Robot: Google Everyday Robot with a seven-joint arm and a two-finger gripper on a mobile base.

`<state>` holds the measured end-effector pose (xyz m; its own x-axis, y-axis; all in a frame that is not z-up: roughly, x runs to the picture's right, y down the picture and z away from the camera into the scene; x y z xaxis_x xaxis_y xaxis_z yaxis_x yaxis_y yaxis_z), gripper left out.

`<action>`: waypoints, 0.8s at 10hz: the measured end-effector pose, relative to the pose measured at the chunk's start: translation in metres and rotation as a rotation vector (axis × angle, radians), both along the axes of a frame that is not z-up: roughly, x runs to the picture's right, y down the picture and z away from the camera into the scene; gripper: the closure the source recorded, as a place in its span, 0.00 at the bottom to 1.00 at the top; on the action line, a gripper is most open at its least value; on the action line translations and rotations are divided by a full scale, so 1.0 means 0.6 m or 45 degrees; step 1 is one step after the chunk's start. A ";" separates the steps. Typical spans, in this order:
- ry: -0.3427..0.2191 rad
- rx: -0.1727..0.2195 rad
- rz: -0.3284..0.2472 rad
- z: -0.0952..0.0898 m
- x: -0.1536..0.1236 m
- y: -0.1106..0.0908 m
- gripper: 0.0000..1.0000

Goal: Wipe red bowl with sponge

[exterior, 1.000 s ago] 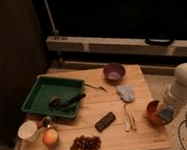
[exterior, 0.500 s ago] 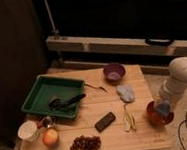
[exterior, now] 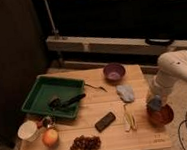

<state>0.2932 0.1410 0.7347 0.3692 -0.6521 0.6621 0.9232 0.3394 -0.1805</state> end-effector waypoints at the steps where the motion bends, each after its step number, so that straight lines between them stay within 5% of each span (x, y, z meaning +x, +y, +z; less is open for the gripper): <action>1: -0.016 -0.005 -0.018 0.003 -0.010 -0.002 1.00; 8: -0.089 -0.026 -0.096 -0.028 -0.062 0.044 1.00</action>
